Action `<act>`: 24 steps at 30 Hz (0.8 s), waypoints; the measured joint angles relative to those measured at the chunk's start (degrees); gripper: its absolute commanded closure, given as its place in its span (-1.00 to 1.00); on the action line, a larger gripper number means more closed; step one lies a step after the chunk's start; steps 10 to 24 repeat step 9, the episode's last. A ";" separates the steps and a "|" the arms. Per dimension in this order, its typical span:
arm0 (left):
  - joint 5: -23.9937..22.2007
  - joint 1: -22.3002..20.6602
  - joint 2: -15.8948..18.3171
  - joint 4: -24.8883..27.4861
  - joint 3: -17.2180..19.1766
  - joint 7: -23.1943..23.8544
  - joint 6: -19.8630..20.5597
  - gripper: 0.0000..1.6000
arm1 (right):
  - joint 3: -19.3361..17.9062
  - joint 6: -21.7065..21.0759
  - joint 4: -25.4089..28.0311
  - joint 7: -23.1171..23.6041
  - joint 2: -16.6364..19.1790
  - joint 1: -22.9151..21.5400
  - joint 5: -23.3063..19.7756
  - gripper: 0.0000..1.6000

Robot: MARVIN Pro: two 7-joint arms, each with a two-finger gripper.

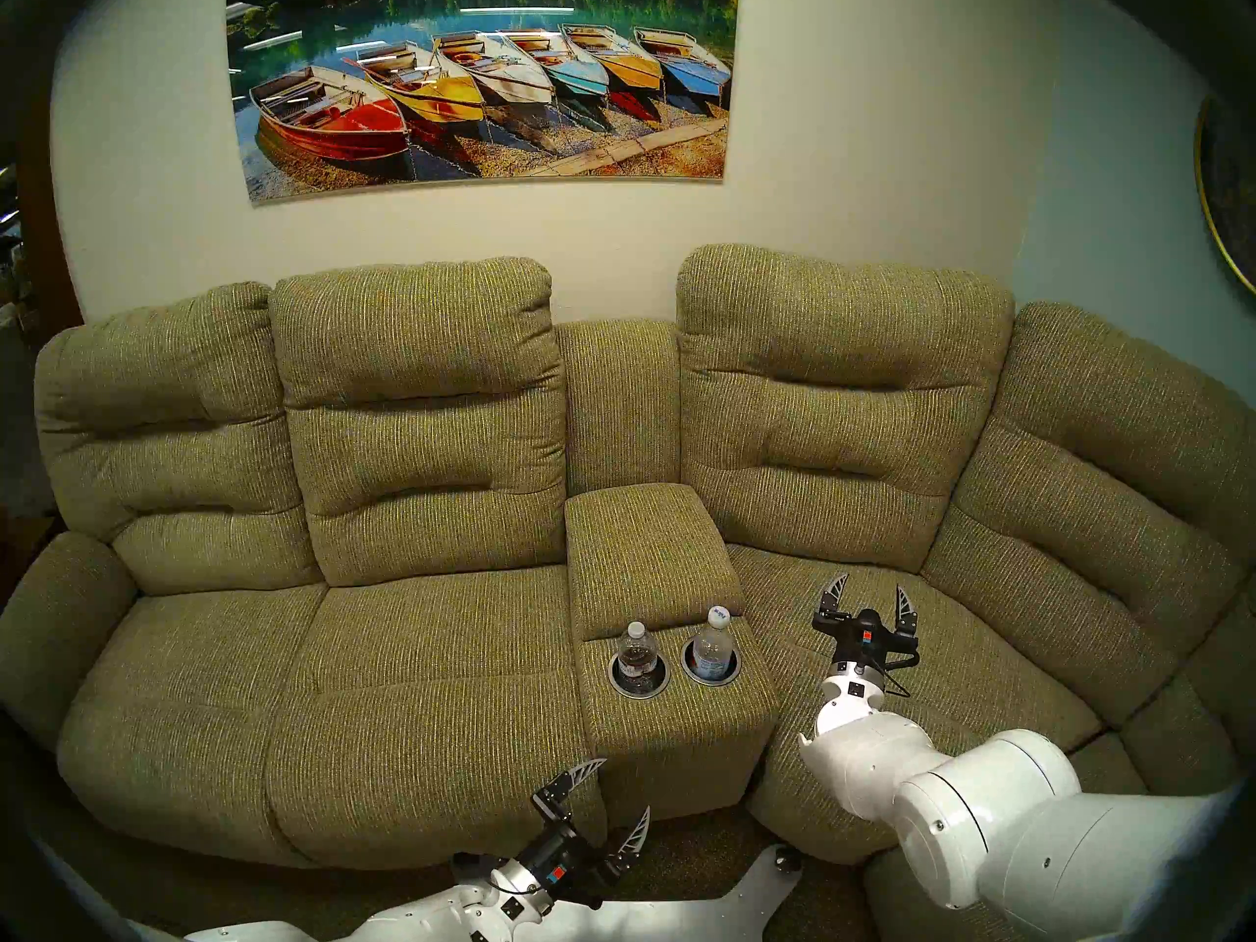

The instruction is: Put bottles into cup holders

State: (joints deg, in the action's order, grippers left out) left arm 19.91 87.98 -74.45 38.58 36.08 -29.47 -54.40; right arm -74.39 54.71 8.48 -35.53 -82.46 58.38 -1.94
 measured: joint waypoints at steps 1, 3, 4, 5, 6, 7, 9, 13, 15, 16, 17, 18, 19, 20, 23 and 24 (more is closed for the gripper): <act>0.09 0.27 0.43 0.79 -0.09 -0.15 0.00 -1.00 | -0.11 0.00 0.00 0.16 0.01 0.03 -0.12 -1.00; 0.24 0.75 1.22 2.22 -0.24 -0.44 -0.01 -1.00 | -0.30 0.00 0.01 0.43 0.02 0.07 -0.31 -1.00; 0.34 1.05 1.72 3.08 -0.34 -0.62 -0.01 -1.00 | -0.41 0.00 0.01 0.61 0.03 0.09 -0.44 -1.00; 0.40 1.25 2.06 3.72 -0.39 -0.73 -0.01 -1.00 | -0.49 0.00 0.02 0.72 0.03 0.11 -0.52 -1.00; 0.47 1.46 2.41 4.36 -0.45 -0.85 -0.01 -1.00 | -0.57 0.00 0.02 0.82 0.04 0.12 -0.60 -1.00; 0.61 1.88 3.13 5.63 -0.57 -1.12 -0.01 -1.00 | -0.74 0.00 0.03 1.10 0.05 0.15 -0.76 -1.00; 0.61 1.88 3.13 5.63 -0.57 -1.12 -0.01 -1.00 | -0.74 0.00 0.03 1.10 0.05 0.15 -0.76 -1.00; 0.61 1.88 3.13 5.63 -0.57 -1.12 -0.01 -1.00 | -0.74 0.00 0.03 1.10 0.05 0.15 -0.76 -1.00; 0.61 1.88 3.13 5.63 -0.57 -1.12 -0.01 -1.00 | -0.74 0.00 0.03 1.10 0.05 0.15 -0.76 -1.00; 0.61 1.88 3.13 5.63 -0.57 -1.12 -0.01 -1.00 | -0.74 0.00 0.03 1.10 0.05 0.15 -0.76 -1.00; 0.61 1.88 3.13 5.63 -0.57 -1.12 -0.01 -1.00 | -0.74 0.00 0.03 1.10 0.05 0.15 -0.76 -1.00; 0.61 1.88 3.13 5.63 -0.57 -1.12 -0.01 -1.00 | -0.74 0.00 0.03 1.10 0.05 0.15 -0.76 -1.00; 0.61 1.88 3.13 5.63 -0.57 -1.12 -0.01 -1.00 | -0.74 0.00 0.03 1.10 0.05 0.15 -0.76 -1.00; 0.61 1.88 3.13 5.63 -0.57 -1.12 -0.01 -1.00 | -0.74 0.00 0.03 1.10 0.05 0.15 -0.76 -1.00; 0.61 1.88 3.13 5.63 -0.57 -1.12 -0.01 -1.00 | -0.74 0.00 0.03 1.10 0.05 0.15 -0.76 -1.00; 0.61 1.88 3.13 5.63 -0.57 -1.12 -0.01 -1.00 | -0.74 0.00 0.03 1.10 0.05 0.15 -0.76 -1.00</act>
